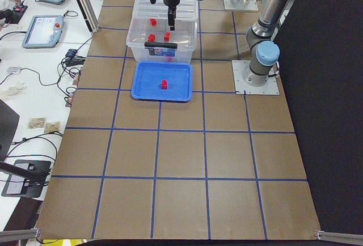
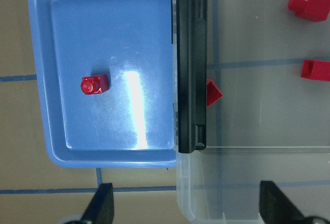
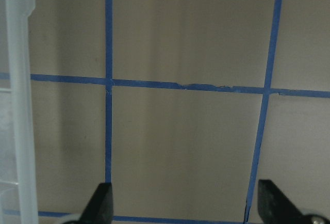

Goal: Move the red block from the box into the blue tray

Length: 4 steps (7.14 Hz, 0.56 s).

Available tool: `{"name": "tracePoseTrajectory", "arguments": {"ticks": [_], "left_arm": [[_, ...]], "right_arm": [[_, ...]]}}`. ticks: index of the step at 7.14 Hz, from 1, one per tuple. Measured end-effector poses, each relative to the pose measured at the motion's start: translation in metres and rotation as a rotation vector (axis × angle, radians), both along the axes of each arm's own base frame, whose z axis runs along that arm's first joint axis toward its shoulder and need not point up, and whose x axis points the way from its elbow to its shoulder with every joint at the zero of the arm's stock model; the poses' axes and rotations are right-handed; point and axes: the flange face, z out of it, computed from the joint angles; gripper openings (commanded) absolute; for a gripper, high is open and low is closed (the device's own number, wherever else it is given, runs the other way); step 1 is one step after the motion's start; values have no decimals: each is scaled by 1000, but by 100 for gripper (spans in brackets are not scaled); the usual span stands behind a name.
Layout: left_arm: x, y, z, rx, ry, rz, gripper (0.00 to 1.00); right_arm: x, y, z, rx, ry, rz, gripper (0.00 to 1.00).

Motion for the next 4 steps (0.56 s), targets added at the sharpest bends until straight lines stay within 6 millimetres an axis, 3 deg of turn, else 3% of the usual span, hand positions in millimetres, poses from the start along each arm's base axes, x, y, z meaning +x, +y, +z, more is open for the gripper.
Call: {"name": "tracePoseTrajectory", "arguments": {"ticks": [2, 4], "left_arm": [[-4, 6, 6, -9, 12, -4, 100], [-5, 7, 8, -18, 43, -1, 100]], "right_arm": [[-1, -6, -23, 24, -15, -14, 100], [14, -6, -37, 30, -14, -34, 100]]}}
